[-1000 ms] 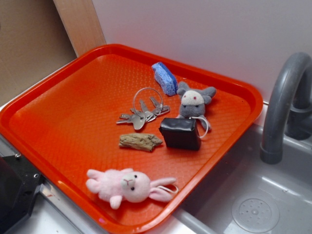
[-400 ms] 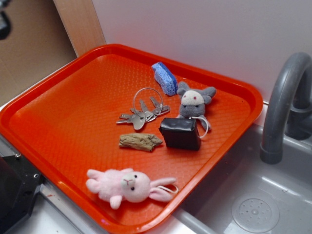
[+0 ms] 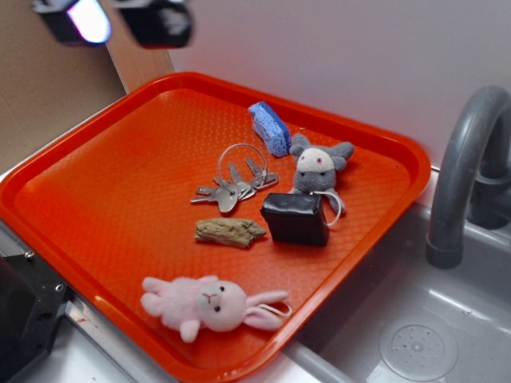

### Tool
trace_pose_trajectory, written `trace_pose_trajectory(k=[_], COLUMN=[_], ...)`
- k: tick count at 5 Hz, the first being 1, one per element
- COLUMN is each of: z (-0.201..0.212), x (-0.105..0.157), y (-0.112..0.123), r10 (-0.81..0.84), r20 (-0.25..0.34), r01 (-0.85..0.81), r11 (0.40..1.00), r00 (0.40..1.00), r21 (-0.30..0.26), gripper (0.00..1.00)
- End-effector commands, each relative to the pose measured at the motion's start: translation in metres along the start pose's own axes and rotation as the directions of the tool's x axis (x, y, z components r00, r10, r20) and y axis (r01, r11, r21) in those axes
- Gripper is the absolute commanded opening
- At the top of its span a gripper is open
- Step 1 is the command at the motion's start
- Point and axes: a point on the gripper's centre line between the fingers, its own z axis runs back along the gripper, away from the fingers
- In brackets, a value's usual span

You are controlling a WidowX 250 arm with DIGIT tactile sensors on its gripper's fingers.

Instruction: Grab the gray animal.

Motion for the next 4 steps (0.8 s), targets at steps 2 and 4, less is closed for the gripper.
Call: trace_pose_trajectory(k=[2, 4], z=[-0.073, -0.142], x=[0.074, 0.095], y=[-0.036, -0.042], r10=[0.193, 0.192], r20=[0.170, 0.173], r01=[-0.201, -0.209], r11=[0.979, 0.974], r00=[0.966, 0.966], r21=[0.032, 0.087], gripper=[1.00, 1.00])
